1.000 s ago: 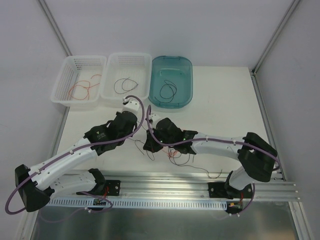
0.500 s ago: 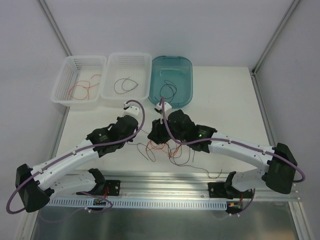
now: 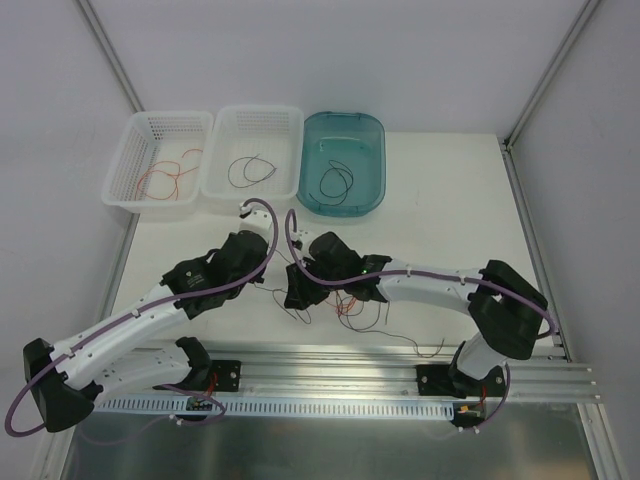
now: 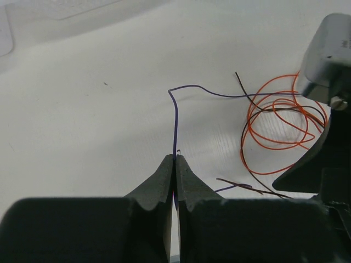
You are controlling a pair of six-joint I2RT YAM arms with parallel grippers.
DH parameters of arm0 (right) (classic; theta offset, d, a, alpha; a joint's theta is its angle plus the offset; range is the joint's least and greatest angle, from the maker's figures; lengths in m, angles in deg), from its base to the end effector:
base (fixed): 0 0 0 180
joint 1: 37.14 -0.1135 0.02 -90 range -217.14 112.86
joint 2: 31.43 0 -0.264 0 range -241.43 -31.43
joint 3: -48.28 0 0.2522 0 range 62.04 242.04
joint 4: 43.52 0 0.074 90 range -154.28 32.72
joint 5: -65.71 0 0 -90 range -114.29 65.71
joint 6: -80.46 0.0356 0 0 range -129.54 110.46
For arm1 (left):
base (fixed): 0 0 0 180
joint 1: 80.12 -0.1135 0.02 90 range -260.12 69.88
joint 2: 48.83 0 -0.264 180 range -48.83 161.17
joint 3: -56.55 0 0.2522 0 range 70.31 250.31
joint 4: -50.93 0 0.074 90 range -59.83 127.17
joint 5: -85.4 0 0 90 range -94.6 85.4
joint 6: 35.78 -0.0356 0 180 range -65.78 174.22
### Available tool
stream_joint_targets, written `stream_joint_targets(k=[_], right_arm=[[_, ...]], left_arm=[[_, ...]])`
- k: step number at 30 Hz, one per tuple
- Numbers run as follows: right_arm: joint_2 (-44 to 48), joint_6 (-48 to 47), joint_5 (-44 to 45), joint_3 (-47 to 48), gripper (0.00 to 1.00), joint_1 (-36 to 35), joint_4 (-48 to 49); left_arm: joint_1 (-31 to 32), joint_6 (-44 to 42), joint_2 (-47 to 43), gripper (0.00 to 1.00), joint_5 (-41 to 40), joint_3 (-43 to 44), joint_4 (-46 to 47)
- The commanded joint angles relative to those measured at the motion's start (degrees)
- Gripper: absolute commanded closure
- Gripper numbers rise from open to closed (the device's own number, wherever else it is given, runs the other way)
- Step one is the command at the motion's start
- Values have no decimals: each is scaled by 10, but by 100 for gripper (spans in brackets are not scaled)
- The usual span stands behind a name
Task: Untangle the cables
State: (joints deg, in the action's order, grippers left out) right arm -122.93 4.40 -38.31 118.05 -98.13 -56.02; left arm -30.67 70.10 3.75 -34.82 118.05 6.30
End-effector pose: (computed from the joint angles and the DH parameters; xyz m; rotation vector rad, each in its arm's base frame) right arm 0.1626 0.3111 0.2230 -1.0669 2.0718 0.9754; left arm 0.1396 -0.1356 0.3011 0.3252 2.0758 -0.1029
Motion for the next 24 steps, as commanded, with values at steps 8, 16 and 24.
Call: stream_joint_targets(k=[8,16,24], right_arm=[[25,0,-8,5,99,1,22],[180,-65,137,-7,99,14,-72],[273,-81,223,-44,99,34,-114]], left_arm=[[-1,8,-9,100,2,11,-2],[-1,28,-17,100,22,-34,-2],[-1,54,-37,100,39,-66,-12]])
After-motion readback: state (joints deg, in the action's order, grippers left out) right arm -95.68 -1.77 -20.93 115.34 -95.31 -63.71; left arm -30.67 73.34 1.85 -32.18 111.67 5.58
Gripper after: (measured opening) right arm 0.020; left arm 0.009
